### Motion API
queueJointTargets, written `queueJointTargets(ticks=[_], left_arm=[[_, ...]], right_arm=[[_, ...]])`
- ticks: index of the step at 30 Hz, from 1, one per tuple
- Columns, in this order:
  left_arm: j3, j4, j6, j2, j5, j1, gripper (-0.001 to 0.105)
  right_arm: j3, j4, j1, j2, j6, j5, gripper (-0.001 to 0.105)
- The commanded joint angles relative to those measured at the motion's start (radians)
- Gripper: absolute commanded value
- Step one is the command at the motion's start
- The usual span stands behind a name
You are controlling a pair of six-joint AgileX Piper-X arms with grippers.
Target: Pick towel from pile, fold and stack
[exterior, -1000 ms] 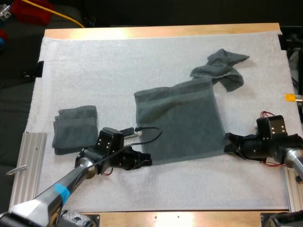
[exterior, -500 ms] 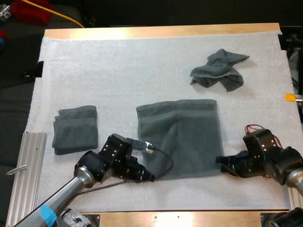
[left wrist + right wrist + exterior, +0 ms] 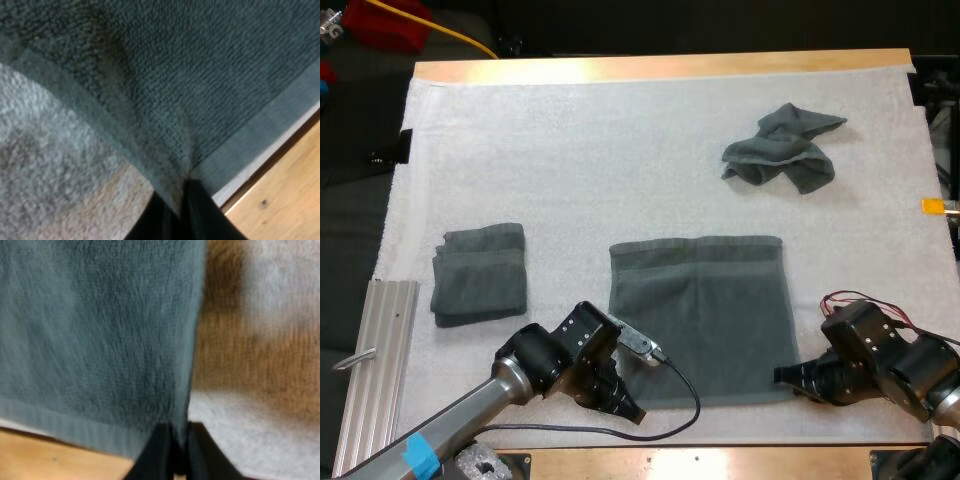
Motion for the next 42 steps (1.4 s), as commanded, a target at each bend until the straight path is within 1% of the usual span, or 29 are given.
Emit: queueJointTargets(ticks=[1,3,5,6,8,9,11,13,16,17,19,20,23,24,25,28,29,31,33,36,41,42], left_arm=[[-0.007,-0.026,0.006,-0.001,0.029,0.023,0.000],[-0.007,-0.082,0.004,0.015,0.136,0.124,0.000],[-0.007,-0.103,0.003,0.026,0.179,0.164,0.000],[-0.007,-0.129,-0.011,0.044,0.235,0.221,0.000],[-0.007,-0.171,-0.030,0.074,0.315,0.302,0.000],[-0.007,-0.209,-0.046,0.102,0.375,0.367,0.000],[-0.007,-0.235,-0.057,0.127,0.407,0.409,0.000],[-0.007,-0.280,-0.079,0.160,0.436,0.461,0.000],[-0.016,-0.336,-0.116,0.196,0.470,0.485,0.000],[-0.033,-0.361,-0.147,0.228,0.481,0.487,0.000],[-0.062,-0.395,-0.184,0.262,0.484,0.487,0.000],[-0.100,-0.424,-0.222,0.303,0.485,0.487,0.000],[-0.153,-0.428,-0.227,0.347,0.482,0.487,0.000],[-0.179,-0.429,-0.233,0.368,0.470,0.487,0.000],[-0.184,-0.430,-0.238,0.374,0.466,0.487,0.000],[-0.224,-0.437,-0.252,0.409,0.414,0.487,0.000],[-0.230,-0.437,-0.253,0.412,0.383,0.487,0.000],[-0.242,-0.445,-0.254,0.416,0.275,0.487,0.000],[-0.243,-0.450,-0.254,0.416,0.244,0.487,0.000],[-0.243,-0.450,-0.254,0.416,0.169,0.487,0.000],[-0.243,-0.481,-0.254,0.416,0.159,0.487,0.000],[-0.243,-0.510,-0.254,0.419,0.172,0.487,0.058]], right_arm=[[-0.002,-0.056,0.000,-0.004,0.051,0.012,0.001],[-0.002,-0.189,0.000,0.014,0.176,0.008,0.001],[-0.002,-0.250,0.000,0.040,0.221,0.008,0.001],[-0.002,-0.273,0.000,0.053,0.230,0.008,0.001],[-0.002,-0.332,-0.005,0.089,0.268,0.011,0.001],[-0.002,-0.391,-0.026,0.125,0.296,0.009,0.001],[-0.002,-0.437,-0.059,0.157,0.323,0.002,0.001],[-0.002,-0.513,-0.113,0.199,0.334,-0.037,0.001],[-0.002,-0.585,-0.154,0.240,0.346,-0.090,0.001],[-0.002,-0.614,-0.172,0.268,0.351,-0.101,0.001],[-0.002,-0.649,-0.190,0.297,0.358,-0.102,0.001],[-0.002,-0.693,-0.209,0.318,0.375,-0.102,0.001],[-0.002,-0.748,-0.236,0.334,0.386,-0.100,0.001],[-0.002,-0.778,-0.257,0.341,0.402,-0.100,0.001],[-0.002,-0.784,-0.265,0.344,0.404,-0.100,0.001],[-0.002,-0.821,-0.308,0.359,0.410,-0.100,0.001],[-0.002,-0.834,-0.317,0.367,0.415,-0.102,0.001],[-0.002,-0.896,-0.337,0.408,0.429,-0.113,0.001],[-0.002,-0.932,-0.338,0.430,0.435,-0.117,0.001],[-0.002,-0.967,-0.338,0.467,0.456,-0.114,0.001],[-0.002,-0.991,-0.338,0.491,0.456,-0.099,0.001],[-0.002,-0.991,-0.338,0.491,0.471,-0.086,0.011]])
